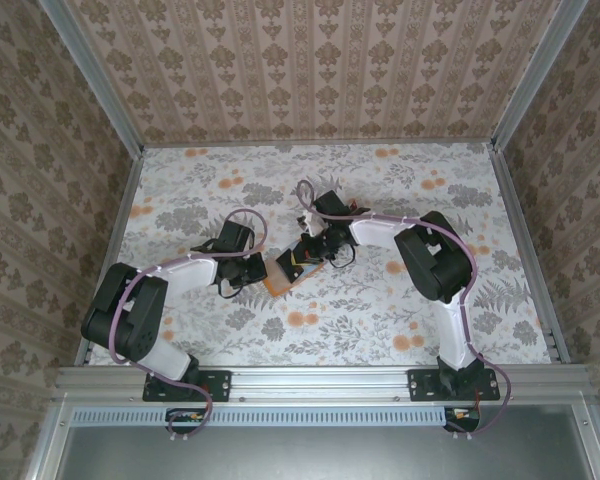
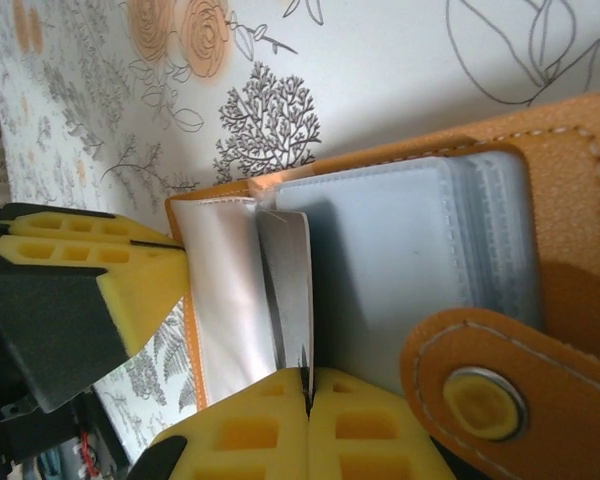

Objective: Put the credit cards into the card holder

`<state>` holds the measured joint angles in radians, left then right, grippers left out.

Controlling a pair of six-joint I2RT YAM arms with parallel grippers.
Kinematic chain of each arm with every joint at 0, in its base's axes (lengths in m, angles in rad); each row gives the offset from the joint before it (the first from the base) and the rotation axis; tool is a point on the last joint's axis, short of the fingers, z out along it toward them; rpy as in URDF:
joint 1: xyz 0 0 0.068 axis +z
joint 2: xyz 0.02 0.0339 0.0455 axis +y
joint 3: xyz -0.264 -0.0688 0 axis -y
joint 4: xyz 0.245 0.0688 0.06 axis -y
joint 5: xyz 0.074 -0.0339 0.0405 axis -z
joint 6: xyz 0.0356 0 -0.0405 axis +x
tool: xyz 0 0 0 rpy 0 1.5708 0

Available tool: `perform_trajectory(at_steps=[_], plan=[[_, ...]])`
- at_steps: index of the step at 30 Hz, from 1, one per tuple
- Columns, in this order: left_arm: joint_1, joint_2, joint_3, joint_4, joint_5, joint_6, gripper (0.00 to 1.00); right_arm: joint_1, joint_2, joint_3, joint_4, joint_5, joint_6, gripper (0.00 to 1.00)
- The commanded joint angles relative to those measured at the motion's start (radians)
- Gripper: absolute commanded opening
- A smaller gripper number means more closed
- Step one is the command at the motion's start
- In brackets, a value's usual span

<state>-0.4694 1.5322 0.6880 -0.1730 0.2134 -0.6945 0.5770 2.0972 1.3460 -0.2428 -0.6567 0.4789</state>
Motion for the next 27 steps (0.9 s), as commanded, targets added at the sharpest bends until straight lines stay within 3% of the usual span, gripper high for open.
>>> perform_trajectory(at_steps=[1,14,27], plan=[[0.006,0.038,-0.018,-0.070,-0.038,0.022,0.10,0.058,0.027,0.015,-0.059,0.118,-0.001,0.02],[-0.001,-0.130,0.100,-0.229,-0.064,0.014,0.25,0.075,0.012,-0.051,-0.080,0.238,-0.014,0.02],[-0.028,0.038,0.055,-0.169,-0.078,-0.015,0.26,0.076,-0.071,-0.123,0.004,0.230,0.045,0.03]])
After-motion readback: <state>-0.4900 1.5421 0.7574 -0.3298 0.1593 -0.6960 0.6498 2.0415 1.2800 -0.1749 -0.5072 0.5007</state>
